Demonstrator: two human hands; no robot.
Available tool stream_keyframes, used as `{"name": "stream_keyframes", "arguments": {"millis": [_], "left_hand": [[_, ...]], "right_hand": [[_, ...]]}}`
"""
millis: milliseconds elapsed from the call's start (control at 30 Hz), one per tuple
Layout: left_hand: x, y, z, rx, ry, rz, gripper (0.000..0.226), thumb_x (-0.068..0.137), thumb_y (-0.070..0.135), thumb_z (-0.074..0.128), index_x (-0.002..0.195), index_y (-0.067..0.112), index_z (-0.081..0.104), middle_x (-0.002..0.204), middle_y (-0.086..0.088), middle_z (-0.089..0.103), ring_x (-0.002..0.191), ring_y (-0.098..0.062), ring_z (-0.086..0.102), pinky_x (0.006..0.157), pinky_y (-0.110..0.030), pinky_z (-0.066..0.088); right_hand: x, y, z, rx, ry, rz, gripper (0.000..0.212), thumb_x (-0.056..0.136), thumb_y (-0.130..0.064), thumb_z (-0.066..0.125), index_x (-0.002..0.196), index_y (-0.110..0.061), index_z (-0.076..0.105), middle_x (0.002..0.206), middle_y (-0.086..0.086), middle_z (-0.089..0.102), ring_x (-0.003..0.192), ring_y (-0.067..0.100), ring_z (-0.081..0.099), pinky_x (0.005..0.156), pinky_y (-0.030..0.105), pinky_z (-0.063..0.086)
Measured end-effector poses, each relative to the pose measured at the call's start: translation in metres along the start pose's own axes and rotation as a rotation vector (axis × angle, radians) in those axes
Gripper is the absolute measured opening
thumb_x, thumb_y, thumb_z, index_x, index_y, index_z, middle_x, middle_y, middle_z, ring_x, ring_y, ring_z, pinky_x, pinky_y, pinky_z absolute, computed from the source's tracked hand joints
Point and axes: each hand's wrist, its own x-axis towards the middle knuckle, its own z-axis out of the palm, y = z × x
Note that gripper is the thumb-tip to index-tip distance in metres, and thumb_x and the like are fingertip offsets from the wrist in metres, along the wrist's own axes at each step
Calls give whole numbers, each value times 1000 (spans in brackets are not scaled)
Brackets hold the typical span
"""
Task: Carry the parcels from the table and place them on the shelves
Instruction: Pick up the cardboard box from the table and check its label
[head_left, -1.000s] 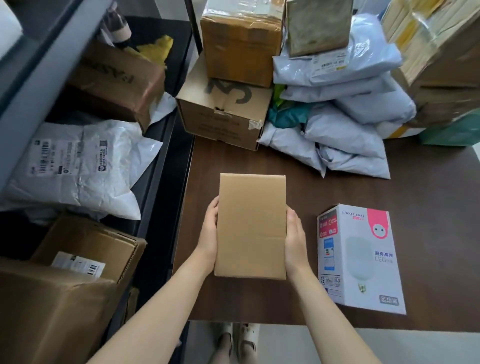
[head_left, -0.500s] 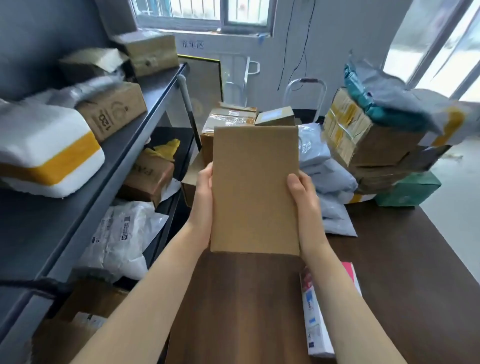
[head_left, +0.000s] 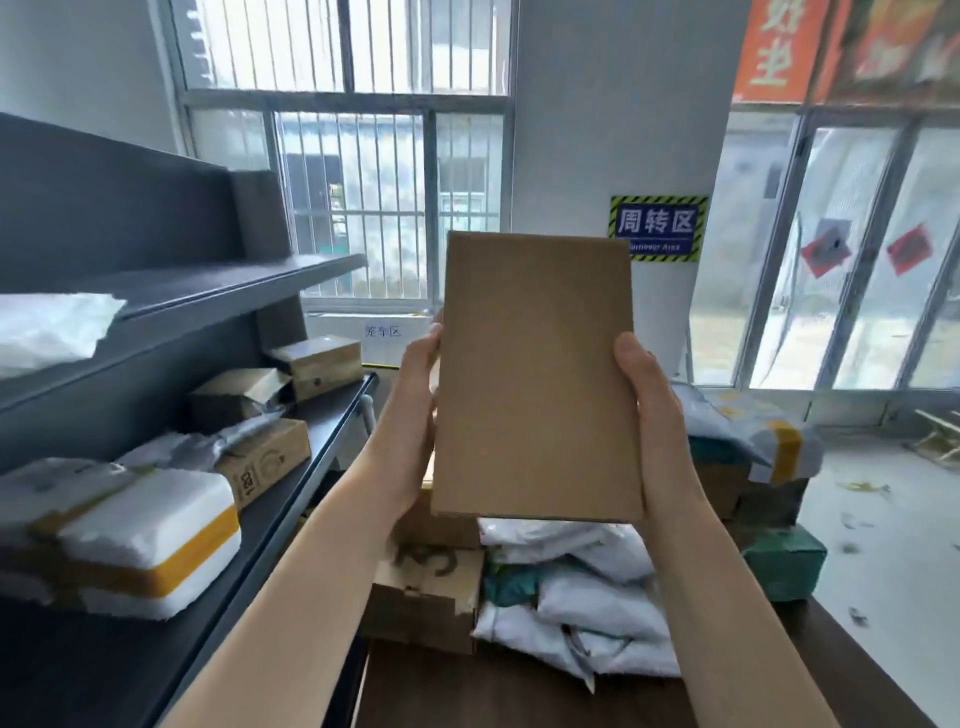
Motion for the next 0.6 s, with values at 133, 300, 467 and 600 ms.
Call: {"name": "stream_keyframes", "arguments": {"millis": [133, 300, 467, 600], "left_hand": [[-5, -11, -1, 72, -10, 5, 53, 98, 58, 36, 122, 19, 63, 110, -4, 76, 95, -17, 73, 73, -28, 58], [-12, -22, -12, -235, 1, -150, 34, 99, 47, 45, 100, 21, 67, 64, -1, 73, 51, -13, 69, 45, -21, 53], [-9, -27, -2, -115, 76, -215, 45, 99, 50, 43, 120, 18, 67, 109, -10, 77, 95, -21, 75, 82, -35, 58], [-9, -33, -4, 19, 140, -192, 51, 98, 53, 39, 126, 21, 66, 123, -10, 72, 116, -27, 65, 106, -45, 45]], "right_hand": [[2, -16, -5, 187, -89, 65, 43, 91, -59, 57, 104, -27, 82, 106, 8, 81, 86, 24, 80, 65, 36, 62], [4, -6, -3, -450, 143, -277, 46, 92, -52, 64, 132, -38, 45, 132, 2, 55, 112, 16, 60, 85, 29, 51], [-2, 0, 13, -880, 9, -293, 93, 50, -102, 47, 131, -57, 36, 112, -23, 24, 117, 14, 44, 87, 26, 43], [7, 3, 12, -747, -110, 2, 109, 40, -101, 55, 138, -66, 23, 127, -20, 24, 117, 18, 46, 93, 39, 42]]}}
